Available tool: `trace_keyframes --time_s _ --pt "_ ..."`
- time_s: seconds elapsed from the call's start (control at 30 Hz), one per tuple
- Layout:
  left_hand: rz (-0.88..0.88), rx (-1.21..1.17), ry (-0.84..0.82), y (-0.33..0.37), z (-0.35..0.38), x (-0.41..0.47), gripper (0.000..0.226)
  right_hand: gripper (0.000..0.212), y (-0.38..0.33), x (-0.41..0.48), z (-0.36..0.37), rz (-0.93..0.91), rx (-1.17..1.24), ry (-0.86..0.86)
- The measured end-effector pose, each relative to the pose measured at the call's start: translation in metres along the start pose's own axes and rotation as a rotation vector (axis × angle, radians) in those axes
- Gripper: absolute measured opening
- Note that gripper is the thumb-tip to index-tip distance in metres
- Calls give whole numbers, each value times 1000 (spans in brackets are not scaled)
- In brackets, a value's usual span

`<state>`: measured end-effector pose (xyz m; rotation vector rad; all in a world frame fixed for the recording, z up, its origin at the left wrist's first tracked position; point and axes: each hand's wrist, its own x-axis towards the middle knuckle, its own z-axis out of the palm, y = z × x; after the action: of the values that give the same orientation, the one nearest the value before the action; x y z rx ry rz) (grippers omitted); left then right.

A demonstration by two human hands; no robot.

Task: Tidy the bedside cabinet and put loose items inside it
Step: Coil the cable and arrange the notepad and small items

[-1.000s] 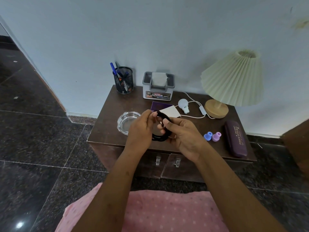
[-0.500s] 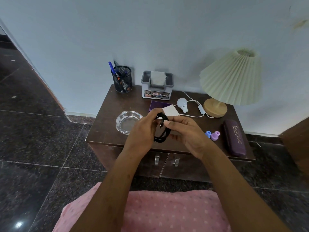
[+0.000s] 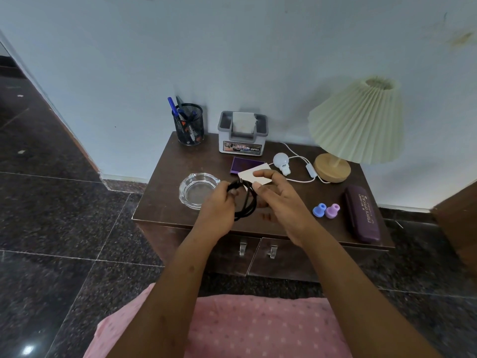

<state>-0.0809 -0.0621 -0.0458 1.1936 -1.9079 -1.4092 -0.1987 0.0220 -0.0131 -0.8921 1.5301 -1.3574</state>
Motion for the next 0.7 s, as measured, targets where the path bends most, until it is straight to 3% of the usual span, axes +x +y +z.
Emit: trace_keyframes --time_s 0.13,0.23,0.4,0.57,0.7 --pt "-124 -122 -9 2 2 -4 18 32 6 0 6 -13 -66 -43" --pt "-199 -328 -21 7 7 -6 19 32 10 4 5 41 -23 50" --pt "-304 -595 -79 9 20 -7 46 34 21 16 -16 103 -39 287" --pt "-279 -437 -252 9 56 -11 51 31 34 28 -40 243 19 445" --pt "-190 -129 -352 4 79 -6 60 43 44 34 -57 332 -178 511"
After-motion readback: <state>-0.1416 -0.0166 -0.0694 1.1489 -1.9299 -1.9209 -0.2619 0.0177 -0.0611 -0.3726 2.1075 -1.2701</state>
